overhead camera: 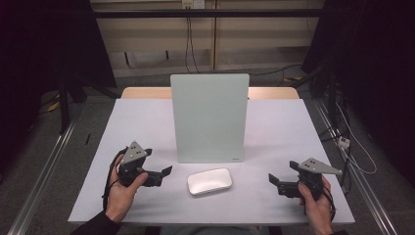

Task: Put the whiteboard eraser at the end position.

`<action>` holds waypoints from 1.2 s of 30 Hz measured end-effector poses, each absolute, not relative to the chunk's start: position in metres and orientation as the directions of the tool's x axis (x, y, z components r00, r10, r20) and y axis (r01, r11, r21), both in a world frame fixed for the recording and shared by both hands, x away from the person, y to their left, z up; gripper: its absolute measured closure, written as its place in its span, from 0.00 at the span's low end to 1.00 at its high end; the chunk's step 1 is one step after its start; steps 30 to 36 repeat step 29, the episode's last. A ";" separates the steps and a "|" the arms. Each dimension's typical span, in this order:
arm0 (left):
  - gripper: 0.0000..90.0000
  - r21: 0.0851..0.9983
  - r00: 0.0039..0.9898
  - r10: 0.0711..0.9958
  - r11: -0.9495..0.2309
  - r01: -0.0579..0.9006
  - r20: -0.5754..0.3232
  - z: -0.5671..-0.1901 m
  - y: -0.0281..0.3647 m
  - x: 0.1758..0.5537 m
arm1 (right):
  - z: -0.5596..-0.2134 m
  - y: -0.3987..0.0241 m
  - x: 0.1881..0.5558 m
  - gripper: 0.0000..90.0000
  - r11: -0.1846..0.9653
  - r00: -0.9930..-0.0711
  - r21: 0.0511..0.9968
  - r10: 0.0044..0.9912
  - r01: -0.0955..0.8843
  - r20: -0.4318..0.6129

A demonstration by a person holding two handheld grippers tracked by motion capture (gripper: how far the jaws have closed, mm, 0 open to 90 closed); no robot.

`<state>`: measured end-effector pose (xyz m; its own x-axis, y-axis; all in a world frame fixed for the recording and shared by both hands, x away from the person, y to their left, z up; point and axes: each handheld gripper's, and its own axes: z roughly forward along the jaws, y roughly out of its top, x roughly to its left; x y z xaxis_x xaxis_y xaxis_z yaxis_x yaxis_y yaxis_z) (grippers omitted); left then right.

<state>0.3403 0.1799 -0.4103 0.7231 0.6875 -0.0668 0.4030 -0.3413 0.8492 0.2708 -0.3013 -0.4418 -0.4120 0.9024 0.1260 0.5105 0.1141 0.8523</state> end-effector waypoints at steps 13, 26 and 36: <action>0.06 0.861 0.724 0.688 -0.336 0.381 -0.052 -0.423 0.183 0.332 | -0.441 -0.302 0.269 0.06 0.115 -0.414 0.853 0.902 0.509 0.125; 0.06 0.877 0.708 0.703 -0.293 0.382 -0.073 -0.429 0.186 0.329 | -0.442 -0.303 0.269 0.06 0.114 -0.409 0.857 0.905 0.503 0.120; 0.06 0.873 0.706 0.704 -0.300 0.385 -0.070 -0.429 0.186 0.330 | -0.442 -0.303 0.270 0.06 0.111 -0.407 0.857 0.905 0.504 0.123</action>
